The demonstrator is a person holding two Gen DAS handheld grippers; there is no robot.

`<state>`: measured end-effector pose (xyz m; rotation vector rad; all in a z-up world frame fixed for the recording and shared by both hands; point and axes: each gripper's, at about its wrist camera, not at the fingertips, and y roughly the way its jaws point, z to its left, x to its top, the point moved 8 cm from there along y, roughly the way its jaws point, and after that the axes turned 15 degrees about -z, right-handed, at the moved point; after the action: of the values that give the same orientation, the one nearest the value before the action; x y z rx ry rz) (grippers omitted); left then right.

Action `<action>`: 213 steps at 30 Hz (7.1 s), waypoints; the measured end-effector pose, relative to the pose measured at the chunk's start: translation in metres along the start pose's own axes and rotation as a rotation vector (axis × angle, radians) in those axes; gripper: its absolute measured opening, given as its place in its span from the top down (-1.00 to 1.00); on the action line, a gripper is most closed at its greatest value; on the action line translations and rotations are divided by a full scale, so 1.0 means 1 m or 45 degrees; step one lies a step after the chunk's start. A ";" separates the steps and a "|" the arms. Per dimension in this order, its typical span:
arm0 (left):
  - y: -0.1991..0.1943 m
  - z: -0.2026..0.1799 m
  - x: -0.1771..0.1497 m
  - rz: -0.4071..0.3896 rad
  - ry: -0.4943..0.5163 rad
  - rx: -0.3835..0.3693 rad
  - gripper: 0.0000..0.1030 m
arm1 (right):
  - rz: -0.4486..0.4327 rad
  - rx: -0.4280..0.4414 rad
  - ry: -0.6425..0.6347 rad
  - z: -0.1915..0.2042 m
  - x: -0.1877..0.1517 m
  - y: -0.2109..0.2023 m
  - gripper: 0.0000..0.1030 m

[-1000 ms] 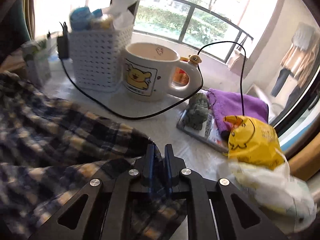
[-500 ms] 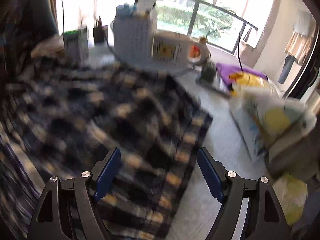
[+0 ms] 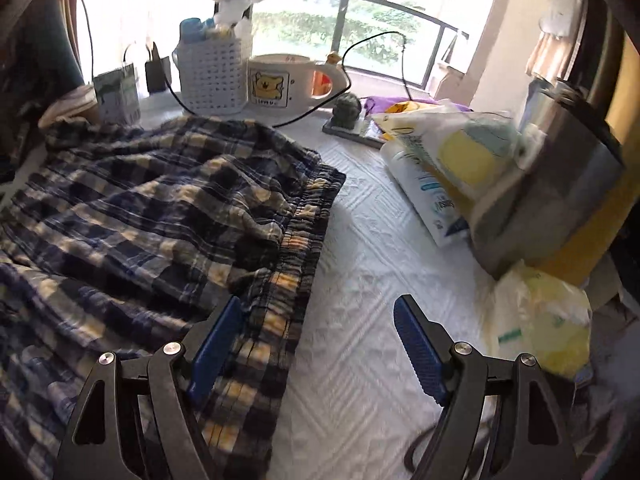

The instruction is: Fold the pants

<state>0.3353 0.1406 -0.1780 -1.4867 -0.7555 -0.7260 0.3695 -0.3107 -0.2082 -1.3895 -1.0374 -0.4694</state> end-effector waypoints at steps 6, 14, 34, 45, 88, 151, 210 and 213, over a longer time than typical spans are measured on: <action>-0.034 -0.016 -0.029 0.024 -0.005 -0.040 -0.33 | -0.034 -0.017 0.037 -0.011 -0.011 -0.033 -0.55; -0.073 -0.025 -0.060 -0.005 -0.071 -0.083 -0.33 | -0.066 -0.018 0.033 0.002 -0.024 -0.071 -0.56; -0.163 -0.068 -0.130 -0.100 0.041 -0.189 -0.34 | -0.160 0.001 0.041 0.042 -0.047 -0.152 -0.56; -0.180 -0.098 -0.166 -0.031 0.122 -0.339 -0.34 | -0.114 -0.049 0.065 0.032 -0.075 -0.165 -0.56; -0.160 -0.069 -0.142 -0.108 -0.061 -0.317 0.88 | -0.188 -0.149 -0.512 0.068 -0.089 -0.110 -0.56; 0.036 -0.051 0.076 -0.190 -0.016 -0.327 0.92 | -0.309 -0.073 0.184 -0.039 0.091 0.043 0.52; 0.004 -0.012 -0.054 0.074 -0.146 -0.074 0.93 | -0.024 0.121 0.550 0.032 0.002 0.012 -0.76; -0.009 -0.013 -0.054 0.062 -0.180 -0.076 0.93 | -0.015 0.146 0.643 0.028 -0.001 0.012 -0.85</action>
<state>0.2964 0.1264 -0.2160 -1.6182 -0.8074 -0.6159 0.3700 -0.2820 -0.2197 -1.0839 -0.6481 -0.7144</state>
